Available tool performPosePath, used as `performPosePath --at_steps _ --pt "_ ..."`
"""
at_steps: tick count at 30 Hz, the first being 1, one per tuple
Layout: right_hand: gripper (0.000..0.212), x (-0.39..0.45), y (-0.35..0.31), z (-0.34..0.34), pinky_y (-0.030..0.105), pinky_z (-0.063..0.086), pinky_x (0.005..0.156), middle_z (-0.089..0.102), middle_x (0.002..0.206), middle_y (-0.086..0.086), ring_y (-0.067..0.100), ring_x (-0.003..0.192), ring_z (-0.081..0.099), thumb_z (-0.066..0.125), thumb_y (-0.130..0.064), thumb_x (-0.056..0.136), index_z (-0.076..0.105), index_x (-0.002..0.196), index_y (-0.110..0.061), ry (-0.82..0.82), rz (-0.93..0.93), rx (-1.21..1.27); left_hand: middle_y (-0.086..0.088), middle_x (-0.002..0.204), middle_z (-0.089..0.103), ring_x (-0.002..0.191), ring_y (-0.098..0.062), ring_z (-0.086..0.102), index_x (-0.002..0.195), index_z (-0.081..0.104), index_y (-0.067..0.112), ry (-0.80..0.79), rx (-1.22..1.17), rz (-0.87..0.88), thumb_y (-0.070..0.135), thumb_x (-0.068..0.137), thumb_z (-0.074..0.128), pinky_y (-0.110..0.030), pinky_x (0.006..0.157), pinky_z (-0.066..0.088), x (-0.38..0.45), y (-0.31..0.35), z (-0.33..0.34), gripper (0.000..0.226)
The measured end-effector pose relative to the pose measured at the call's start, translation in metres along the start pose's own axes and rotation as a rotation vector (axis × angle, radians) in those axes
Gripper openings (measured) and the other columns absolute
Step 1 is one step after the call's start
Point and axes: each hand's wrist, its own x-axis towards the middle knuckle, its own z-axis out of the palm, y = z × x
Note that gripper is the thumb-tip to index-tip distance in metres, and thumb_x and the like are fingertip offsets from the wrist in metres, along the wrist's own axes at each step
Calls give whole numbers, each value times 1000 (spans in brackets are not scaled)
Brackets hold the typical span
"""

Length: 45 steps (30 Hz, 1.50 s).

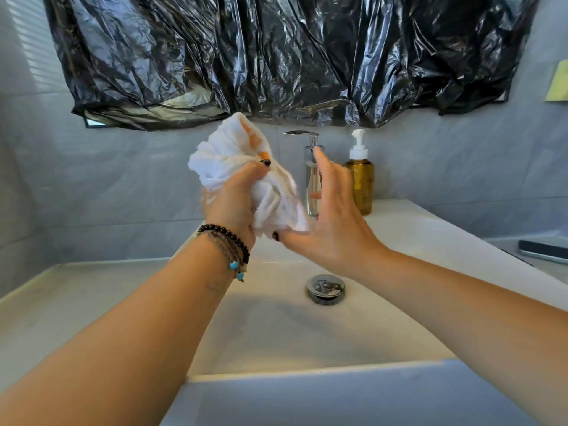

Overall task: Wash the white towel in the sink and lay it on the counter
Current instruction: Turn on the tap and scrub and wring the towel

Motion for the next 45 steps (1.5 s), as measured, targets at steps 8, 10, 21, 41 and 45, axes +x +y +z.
performPosePath --at_steps 8,10,21,41,45 --pt "94 14 -20 38 42 52 86 26 145 6 29 119 51 81 -32 73 22 143 -13 -17 84 -188 -9 104 74 89 -22 73 115 67 11 110 -58 -96 20 59 75 -35 70 59 4 -9 1 57" --pt "73 23 -18 35 39 52 82 47 127 3 26 108 57 80 -31 71 41 131 -17 29 170 -96 -8 103 74 91 -22 73 113 68 12 116 24 -27 21 54 73 -27 61 55 1 -10 5 60" --pt "11 13 -9 22 22 37 43 54 57 4 16 48 45 69 -2 68 67 79 -5 -333 418 420 1 80 69 80 -20 71 87 67 21 -16 377 202 23 44 68 -36 66 59 -16 -11 12 43" --pt "96 23 41 -47 43 50 93 66 111 13 26 98 61 84 -68 43 66 116 -10 -861 454 680 -11 85 66 74 -23 66 103 61 5 -506 193 -240 17 71 63 -31 66 55 -18 5 -6 35" --pt "62 29 41 -46 35 52 76 68 93 2 20 88 64 77 -65 61 66 105 -22 -509 415 589 -8 70 67 61 -18 66 84 66 8 -619 244 -325 7 72 65 -25 59 56 -26 4 -5 13"
